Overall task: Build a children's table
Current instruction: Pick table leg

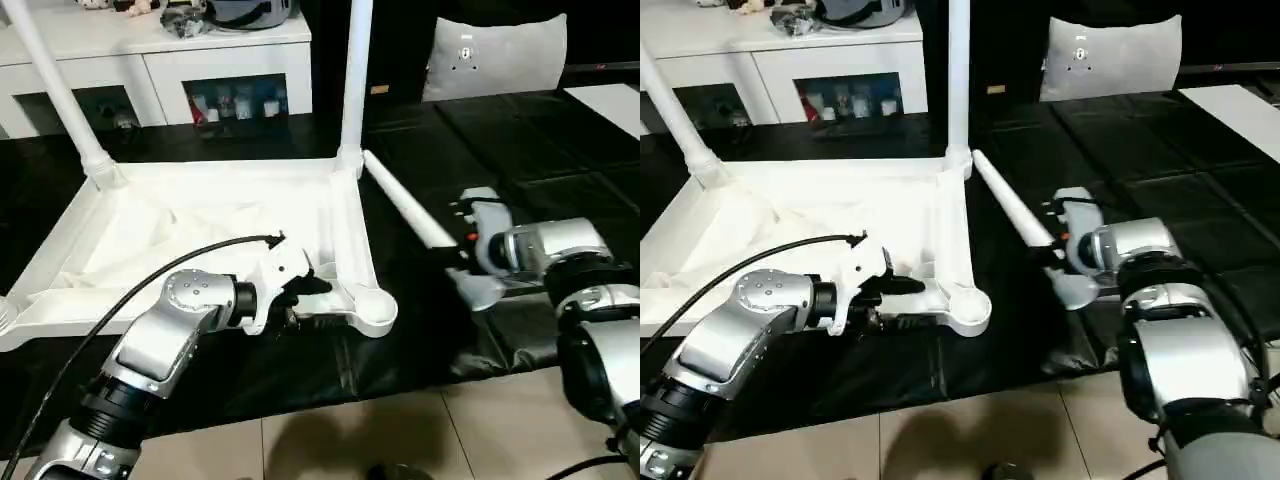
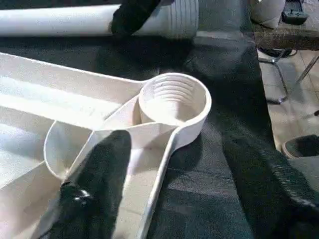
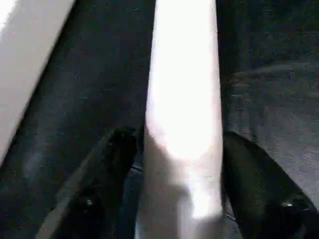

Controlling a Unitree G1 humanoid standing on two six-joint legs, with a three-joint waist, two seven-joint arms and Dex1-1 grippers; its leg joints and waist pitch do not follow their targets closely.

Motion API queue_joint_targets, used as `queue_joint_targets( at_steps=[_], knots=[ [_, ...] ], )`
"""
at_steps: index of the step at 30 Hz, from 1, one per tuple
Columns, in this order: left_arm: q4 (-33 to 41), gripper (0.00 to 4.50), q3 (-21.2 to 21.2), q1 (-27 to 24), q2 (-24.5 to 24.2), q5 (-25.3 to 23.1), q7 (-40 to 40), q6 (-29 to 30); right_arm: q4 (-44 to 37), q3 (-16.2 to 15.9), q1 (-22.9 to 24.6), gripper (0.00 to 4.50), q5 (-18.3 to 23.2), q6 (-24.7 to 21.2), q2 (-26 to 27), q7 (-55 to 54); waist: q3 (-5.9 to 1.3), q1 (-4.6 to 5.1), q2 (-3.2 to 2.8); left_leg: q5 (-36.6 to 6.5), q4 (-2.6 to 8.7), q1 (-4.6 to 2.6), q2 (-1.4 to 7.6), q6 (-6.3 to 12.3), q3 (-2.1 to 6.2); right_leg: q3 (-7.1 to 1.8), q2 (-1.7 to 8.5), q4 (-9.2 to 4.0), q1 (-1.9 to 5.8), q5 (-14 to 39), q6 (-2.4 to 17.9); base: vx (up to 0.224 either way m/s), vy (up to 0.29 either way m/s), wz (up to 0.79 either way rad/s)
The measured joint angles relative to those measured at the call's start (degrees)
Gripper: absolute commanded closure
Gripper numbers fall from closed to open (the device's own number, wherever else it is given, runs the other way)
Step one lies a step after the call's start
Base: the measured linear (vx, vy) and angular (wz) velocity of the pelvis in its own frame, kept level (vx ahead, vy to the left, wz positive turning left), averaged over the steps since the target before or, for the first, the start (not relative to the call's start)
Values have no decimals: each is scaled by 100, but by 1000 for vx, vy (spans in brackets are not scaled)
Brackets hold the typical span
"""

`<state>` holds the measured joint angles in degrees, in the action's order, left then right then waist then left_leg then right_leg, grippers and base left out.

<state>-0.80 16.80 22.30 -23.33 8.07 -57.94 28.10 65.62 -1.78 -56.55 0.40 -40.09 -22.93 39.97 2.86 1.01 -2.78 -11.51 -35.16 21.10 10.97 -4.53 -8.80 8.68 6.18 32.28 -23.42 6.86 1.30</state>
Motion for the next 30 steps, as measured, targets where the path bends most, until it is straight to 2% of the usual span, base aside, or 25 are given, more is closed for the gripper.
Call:
queue_joint_targets(
  at_steps=[1, 2, 5, 10, 11, 12, 15, 16, 20, 21, 23, 25, 27, 30],
  knots=[
    [0, 100, 0, 0, -2, 1, 0, 18, -6, 0, 0, 186, 0, -37, 19, 21, 0, -1, 0, 0, 0, 0, 0, 0, 0, 0, 0, 0, 0, 0, 0, 0, 0, 0],
    [0, 82, 1, 0, -3, 3, 1, 23, -7, 0, 0, 209, 0, -69, 51, 55, 0, -3, 0, 0, 0, 1, 0, 0, 0, 0, 0, 0, 0, 0, 0, 0, 0, 0],
    [4, 72, 6, 0, -2, 9, 4, 25, -7, -3, 0, 223, -5, -86, 88, 62, 0, -8, 0, 0, 0, 0, 0, 0, 0, 1, 0, 3, 0, 0, 0, 0, 0, 0],
    [4, 30, 28, 1, 4, 10, 11, 25, -7, 36, 1, 253, 9, -97, 73, -22, 0, 5, 0, 0, -1, -1, 0, 0, 0, 0, 0, 3, 0, 0, 0, 0, 0, 0],
    [4, 30, 49, 1, 5, 10, 11, 25, -7, 85, 4, 253, 13, -98, 73, -55, 0, 10, 0, 0, -1, -2, 1, 0, 0, 0, 0, 3, 0, 0, 0, 0, 0, 0],
    [3, 8, 59, 1, 8, 10, 11, 25, -6, 119, 6, 257, 25, -99, 75, -86, 0, 13, 0, 0, -1, -2, 1, 0, 0, 1, 0, 3, 0, 0, 0, 0, 0, 0],
    [3, 0, 67, 1, 13, 10, 11, 25, -4, 328, 31, 259, 169, -100, 73, -314, 0, 13, 0, 0, -2, -2, 0, 0, 0, 1, 0, 3, 0, 0, 0, 0, 0, 0],
    [3, 0, 66, 1, 15, 9, 19, 22, -3, 418, 39, 259, 220, -99, 71, -418, 1, 13, 1, 0, -3, -2, 0, 0, 0, 0, 0, 3, 0, 0, 0, 0, 0, 0],
    [-17, 0, -27, 1, 154, 33, 234, -69, -122, 1127, 193, 260, 610, 261, -62, -1051, 2, 0, 3, 0, -8, 0, -2, 0, 0, 1, 2, 3, -6, 0, 0, 0, 0, 0],
    [-40, 0, -92, 0, 218, 41, 320, -121, -271, 1343, 301, 261, 739, 486, -39, -1135, 4, 0, 6, 0, -9, 1, -1, 0, -2, 1, 2, 3, -6, 0, 0, 0, 0, 0],
    [-138, 0, -338, 10, 487, 86, 663, -349, -863, 2020, 559, 261, 1264, 1500, 168, -1333, 2, 7, 0, 1, -14, 18, -3, 2, -8, -3, 7, 7, -42, -2, 0, 0, 0, 0],
    [-225, 0, -392, 50, 602, 121, 830, -452, -1178, 2256, 562, 261, 1468, 1883, 220, -1350, 1, 15, 0, 10, -18, 44, -2, 17, -10, -4, 8, 23, -52, -2, 1, 0, 0, 0],
    [-396, 0, -708, 136, 955, 243, 1210, -475, -1847, 2576, 741, 261, 1864, 1920, 308, -961, 2, 3, 1, 11, -18, 46, 0, 20, -26, 1, 5, 29, -53, -1, 0, 0, 0, 0],
    [-553, 0, -1153, 462, 1390, 545, 1665, -433, -2728, 2670, 1118, 261, 2365, 1675, 572, -292, 2, -23, 2, 20, -20, 47, 3, 34, -31, 7, 0, 32, -52, 0, 0, 0, 0, 0]
  ],
)
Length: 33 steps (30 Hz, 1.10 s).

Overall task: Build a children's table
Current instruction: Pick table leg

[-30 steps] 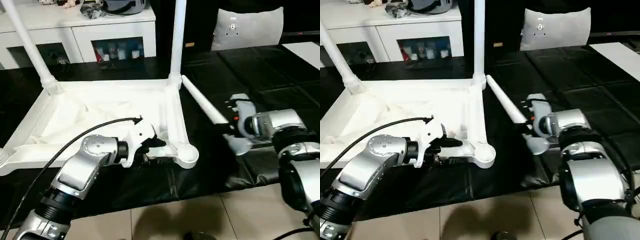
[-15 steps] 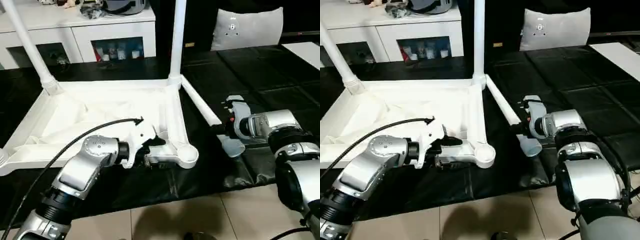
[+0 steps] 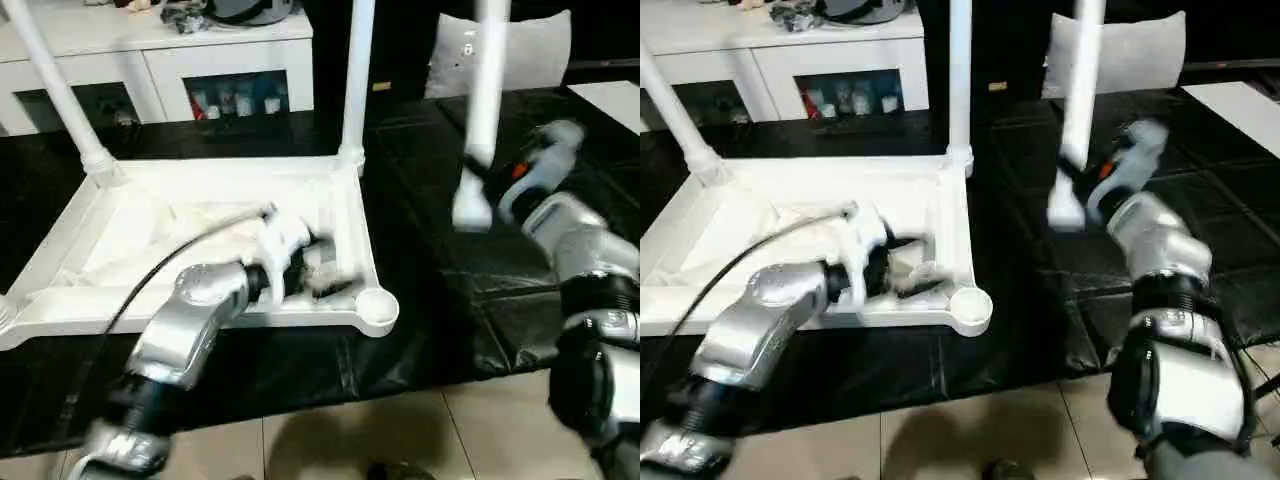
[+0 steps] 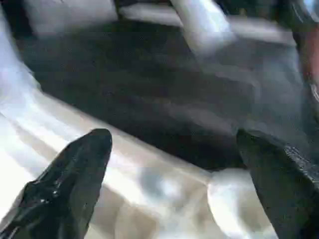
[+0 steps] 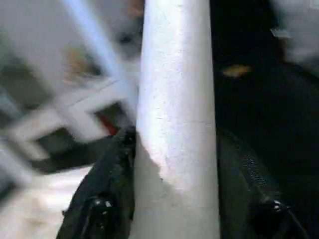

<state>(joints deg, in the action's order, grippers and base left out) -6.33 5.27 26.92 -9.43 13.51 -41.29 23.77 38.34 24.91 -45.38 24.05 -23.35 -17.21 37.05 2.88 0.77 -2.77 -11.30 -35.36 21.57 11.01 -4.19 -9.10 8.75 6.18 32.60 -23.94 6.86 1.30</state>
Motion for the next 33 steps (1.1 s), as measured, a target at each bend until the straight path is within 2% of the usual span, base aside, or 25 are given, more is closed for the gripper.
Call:
queue_joint_targets(
  at_steps=[3, 4, 8, 13, 20, 22, 26, 28, 29, 33],
  knots=[
    [-16, 0, -474, 439, 478, 544, 366, 118, -927, -273, 666, 261, 554, -347, 327, 785, -2, -45, -3, 1, -2, -4, 0, 1, -1, -3, 1, 0, 1, -1, 1, 0, 0, 0],
    [-8, 0, -713, 577, 725, 859, 507, 217, -1246, -473, 935, 262, 756, -472, 393, 1062, 0, -83, 0, 0, -3, -5, 0, 0, -3, -4, 2, 0, 1, -1, 1, 0, 0, 0],
    [-7, 0, -1125, 767, 1141, 1584, 760, 538, -1898, -878, 1228, 262, 1147, -856, 494, 1552, 5, -154, 11, -8, -8, -14, 0, -13, -9, -1, 4, -6, 6, 0, -1, 0, 0, 0],
    [-84, 0, -1391, 1014, 1475, 2019, 1027, 825, -2496, -1125, 1509, 262, 1336, -1172, 600, 1792, 3, -264, 14, -9, -9, -15, -1, -15, -2, 3, 2, -48, 10, -1, -3, 0, 0, 0],
    [-120, 0, -1469, 1116, 1661, 2396, 1196, 1000, -2642, -1425, 1637, 262, 1383, -1277, 688, 1837, 3, -308, 14, -7, -9, 5, -4, -10, 12, 2, 5, -61, 6, -2, -4, 0, 0, 0],
    [-118, 0, -1505, 1116, 1667, 2480, 1191, 1025, -2725, -1448, 1678, 262, 1391, -1282, 693, 1839, 3, -321, 14, -6, -7, 31, -3, -7, 11, 6, 3, -60, 7, -2, -4, 0, 0, 0],
    [-89, 39, -1552, 1111, 1682, 2635, 1154, 1032, -2929, -1561, 1894, 262, 1477, -1427, 733, 1849, 2, -358, 12, 0, -5, 37, -2, 1, 17, 7, 3, -60, 2, -2, -5, 0, 0, 0],
    [-73, 47, -1555, 1111, 1682, 2680, 1156, 1031, -2929, -1602, 1915, 262, 1480, -1452, 733, 1849, 3, -368, 12, -1, -5, 38, -2, 0, 18, 7, 3, -61, 1, -2, -5, 0, 0, 0],
    [-71, 69, -1553, 1111, 1681, 2684, 1159, 1024, -2933, -1626, 1915, 262, 1480, -1455, 734, 1848, 2, -378, 12, -3, -5, 36, -2, -3, 18, 7, 3, -61, 2, -2, -5, 0, 0, 0],
    [-71, 103, -1553, 1111, 1676, 2691, 1163, 1000, -3010, -1642, 1936, 262, 1492, -1456, 740, 1847, 2, -403, 12, -10, -5, 36, -3, -16, 21, 7, 3, -61, 4, -2, -6, 0, 0, 0]
  ],
)
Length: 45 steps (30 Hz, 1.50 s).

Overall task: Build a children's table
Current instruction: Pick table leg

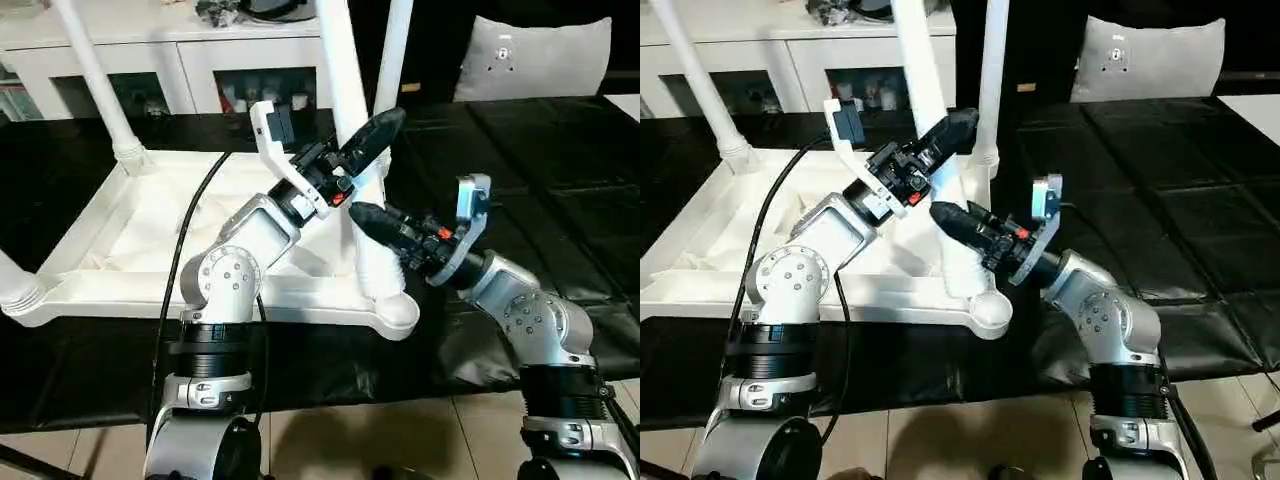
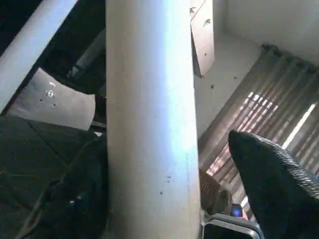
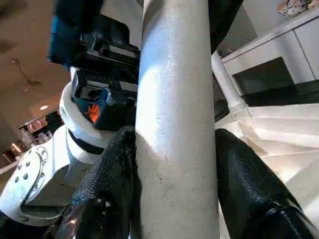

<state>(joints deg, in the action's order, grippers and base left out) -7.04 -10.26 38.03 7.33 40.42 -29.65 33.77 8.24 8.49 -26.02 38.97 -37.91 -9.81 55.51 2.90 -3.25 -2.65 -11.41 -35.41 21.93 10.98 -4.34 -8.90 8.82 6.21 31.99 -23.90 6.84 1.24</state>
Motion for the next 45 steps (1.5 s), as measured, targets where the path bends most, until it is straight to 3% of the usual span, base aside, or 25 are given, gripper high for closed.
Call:
queue_joint_targets(
  at_steps=[4, 5, 10, 18, 38, 41, 45],
  knots=[
    [-1, 132, -30, -4, 9, 168, -41, 3, -105, -4, 77, 262, 144, -56, 7, 18, 0, -11, 0, 0, 0, 0, 0, 0, 4, 0, 0, -1, 1, 0, 0, 0, 0, 0],
    [-5, 160, -128, -19, 17, 376, -162, 32, -156, -4, 106, 262, 228, -111, 1, 85, 0, -13, 0, 0, 0, 1, -1, 0, 4, 0, 0, -1, 0, 0, 0, 0, 0, 0],
    [-77, 182, -511, -27, 3, 1120, -647, 296, -357, -46, 178, 262, 503, -421, -85, 336, -1, -14, -1, 0, 0, 0, 1, 1, 5, 1, 0, 0, 0, 0, 0, 0, 0, 0],
    [-96, 261, -572, -85, -101, 1371, -883, 469, -474, -118, 232, 262, 641, -543, -119, 442, -1, -18, -1, 0, 0, -1, -1, -1, 6, 0, 0, -1, 2, 1, -1, 0, 0, 0],
    [-150, 270, -565, -140, -119, 1392, -902, 493, -492, -226, 302, 262, 703, -520, -226, 336, -1, -14, -1, -1, 0, -1, -1, -2, 7, 0, 0, -2, 2, 1, -3, 0, 0, 0],
    [-202, 270, -566, -140, -125, 1391, -899, 467, -491, -245, 289, 192, 633, -501, -227, 314, -1, -13, -1, -1, 0, 0, -1, -3, 7, 0, 0, -3, 2, 2, -4, 0, 0, 0],
    [-293, 270, -566, -140, -157, 1328, -876, 341, -457, -282, 255, 171, 477, -332, -227, 141, 0, -11, -1, -3, 0, 0, -1, -6, 8, 1, 0, -4, 1, 2, -4, 0, 0, 0]
  ],
)
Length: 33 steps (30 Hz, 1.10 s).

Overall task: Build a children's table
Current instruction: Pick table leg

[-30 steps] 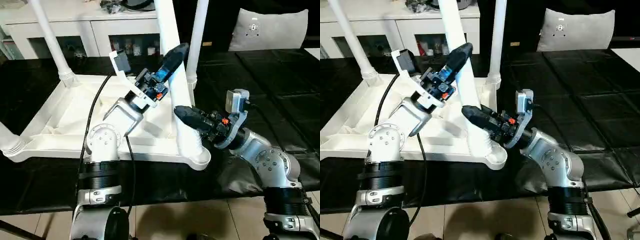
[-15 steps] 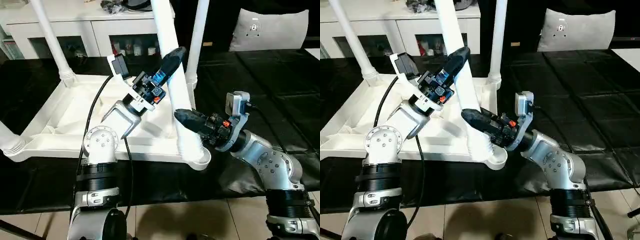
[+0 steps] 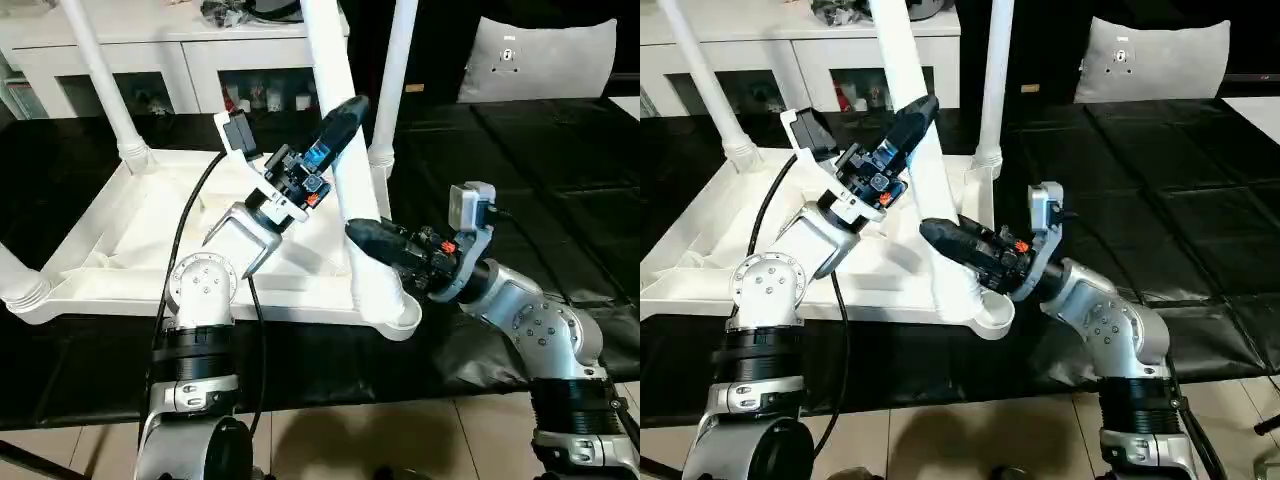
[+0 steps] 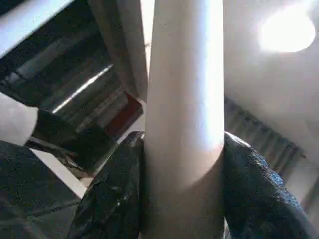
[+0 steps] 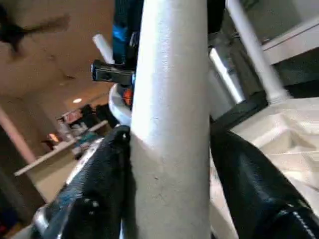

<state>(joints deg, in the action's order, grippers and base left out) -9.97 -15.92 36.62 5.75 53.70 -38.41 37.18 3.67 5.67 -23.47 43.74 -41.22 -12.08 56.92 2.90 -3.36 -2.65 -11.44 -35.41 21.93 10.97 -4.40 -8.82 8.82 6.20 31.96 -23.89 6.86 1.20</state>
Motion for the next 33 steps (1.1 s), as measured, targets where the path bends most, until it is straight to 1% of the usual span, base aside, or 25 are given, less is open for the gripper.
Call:
queue_joint_targets(
  at_steps=[1, 2, 4, 6, 8, 9, 11, 12, 13, 14, 15, 17, 19, 20, 21, 23, 24, 25, 26, 28, 29, 31, 32, 33],
  knots=[
    [0, 271, 5, 0, -10, -56, 8, -49, 1, -19, -11, 147, -80, 73, -1, -41, 0, 0, -1, 0, 0, 0, 0, 0, 1, 0, 0, 0, 0, 0, 0, 0, 0, 0],
    [1, 271, 26, 0, -48, -220, 56, -174, 28, -101, -60, 141, -264, 241, -12, -146, -1, 4, -2, -1, 0, 0, 0, -1, 2, -1, 0, 0, 0, 0, 0, 0, 0, 0],
    [11, 271, 221, -1, -177, -640, 161, -452, 51, -249, -101, 135, -648, 554, -73, -357, -1, 14, -1, -2, 0, 0, 0, -3, 11, 1, 0, 0, 1, 1, -2, 0, 0, 0],
    [45, 271, 457, -28, -279, -1086, 246, -721, 79, -390, -101, 107, -964, 786, -88, -555, -1, 23, -1, -2, 0, 1, -1, -4, 12, 0, 0, 0, 0, 1, -5, 0, 0, 0],
    [126, 271, 747, -76, -350, -1516, 359, -923, 80, -525, -103, 96, -1233, 929, -31, -835, -1, 28, -1, -3, 0, 2, -1, -5, 17, -1, 0, 0, -1, 3, -9, 0, 0, 0],
    [138, 271, 834, -82, -352, -1602, 380, -958, 82, -572, -103, 96, -1301, 958, -21, -909, -1, 24, -1, -3, 0, 2, -2, -5, 17, -2, 0, 0, -2, 3, -10, 0, 0, 0],
    [187, 271, 1026, -94, -356, -1863, 442, -1124, 82, -664, -105, 69, -1493, 1011, 41, -1134, 0, 25, 0, -2, 0, 5, -2, -4, 18, -3, 0, 0, -2, 3, -10, 0, 0, 0],
    [207, 271, 1098, -94, -350, -1985, 498, -1215, 90, -712, -110, 63, -1578, 1022, 75, -1257, 0, 29, 0, -3, 0, 7, -2, -4, 18, -3, 0, 0, -2, 4, -10, 0, 0, 0],
    [221, 271, 1145, -94, -340, -2061, 532, -1288, 103, -765, -112, 60, -1668, 1026, 97, -1347, 0, 30, 0, -3, 1, 6, -2, -4, 17, -3, 0, 0, -1, 4, -10, 0, 0, 0],
    [224, 271, 1247, -94, -320, -2322, 691, -1506, 178, -831, -153, 60, -1835, 1064, 182, -1603, 0, 35, 0, -2, 3, 5, -1, -4, 18, -2, 0, 0, -1, 4, -10, 0, 0, 0],
    [221, 271, 1349, -94, -272, -2684, 952, -1810, 314, -871, -234, 60, -2056, 1117, 343, -1979, 0, 61, 0, -3, 5, 5, -1, -5, 18, -2, 0, 0, -3, 3, -10, 0, 0, 0],
    [216, 271, 1499, -79, -240, -3100, 1224, -2165, 477, -946, -308, 60, -2283, 1200, 543, -2437, 0, 119, 0, -3, 6, 7, -2, -6, 19, -1, 0, 0, -5, 4, -10, 0, 0, 0],
    [216, 271, 1597, -57, -181, -3390, 1492, -2429, 599, -951, -354, 60, -2473, 1423, 696, -2769, 0, 145, 0, -3, 7, 7, -2, -6, 19, -2, 0, 0, -5, 4, -11, 0, 0, 0],
    [216, 271, 1594, -34, -141, -3470, 1613, -2500, 614, -957, -357, 87, -2558, 1559, 752, -2883, 0, 155, 0, -3, 7, 8, -3, -6, 19, -2, 0, 0, -5, 4, -11, 0, 0, 0],
    [216, 271, 1595, -22, -131, -3505, 1667, -2532, 631, -960, -367, 94, -2601, 1628, 778, -2957, 0, 157, 0, -3, 7, 8, -4, -6, 19, -2, 0, 0, -4, 4, -12, 0, 0, 0],
    [216, 271, 1601, -1, -127, -3616, 1777, -2634, 726, -959, -441, 94, -2687, 1723, 905, -3194, 1, 168, 1, -4, 8, 9, -3, -6, 19, -2, 0, 0, -8, 4, -11, 0, 0, 0],
    [216, 271, 1622, 4, -129, -3659, 1795, -2647, 739, -960, -447, 113, -2730, 1756, 927, -3247, 1, 166, 1, -3, 9, 9, -3, -6, 19, -2, 0, 0, -7, 4, -11, 0, 0, 0],
    [216, 271, 1657, 4, -134, -3701, 1804, -2666, 768, -965, -464, 113, -2782, 1775, 948, -3318, 2, 166, 5, -3, 9, 9, -3, -6, 19, -3, 0, 0, -7, 4, -11, 0, 0, 0],
    [211, 271, 1709, 3, -135, -3783, 1833, -2710, 793, -1014, -494, 137, -2886, 1801, 967, -3447, 4, 165, 8, -3, 10, 10, -3, -6, 19, -3, 0, 1, -9, 4, -11, 0, 0, 0],
    [173, 271, 1776, 3, -139, -3939, 1909, -2815, 825, -1140, -533, 137, -3124, 1893, 1010, -3664, 5, 164, 10, -3, 11, 10, -3, -6, 19, -4, 0, 1, -10, 4, -11, 0, 0, 0],
    [167, 271, 1809, 3, -132, -3993, 1932, -2865, 836, -1196, -533, 158, -3230, 1961, 1040, -3746, 5, 163, 10, -3, 11, 10, -3, -6, 18, -5, 0, 1, -10, 4, -11, 0, 0, 0],
    [129, 271, 1828, 3, -126, -4061, 2002, -2964, 881, -1241, -534, 179, -3320, 2086, 1076, -3828, 5, 163, 10, -3, 11, 10, -3, -6, 17, -6, 0, 1, -10, 4, -11, 0, 0, 0],
    [116, 271, 1834, 3, -125, -4094, 2014, -2987, 896, -1243, -535, 179, -3326, 2099, 1087, -3829, 5, 163, 10, -3, 11, 10, -3, -6, 17, -6, 0, 1, -10, 4, -11, 0, 0, 0],
    [90, 271, 1857, 3, -122, -4126, 2039, -3024, 928, -1264, -536, 189, -3332, 2134, 1108, -3829, 5, 160, 10, -3, 11, 10, -3, -5, 17, -6, 0, 1, -10, 4, -11, 0, 0, 0]
  ],
)
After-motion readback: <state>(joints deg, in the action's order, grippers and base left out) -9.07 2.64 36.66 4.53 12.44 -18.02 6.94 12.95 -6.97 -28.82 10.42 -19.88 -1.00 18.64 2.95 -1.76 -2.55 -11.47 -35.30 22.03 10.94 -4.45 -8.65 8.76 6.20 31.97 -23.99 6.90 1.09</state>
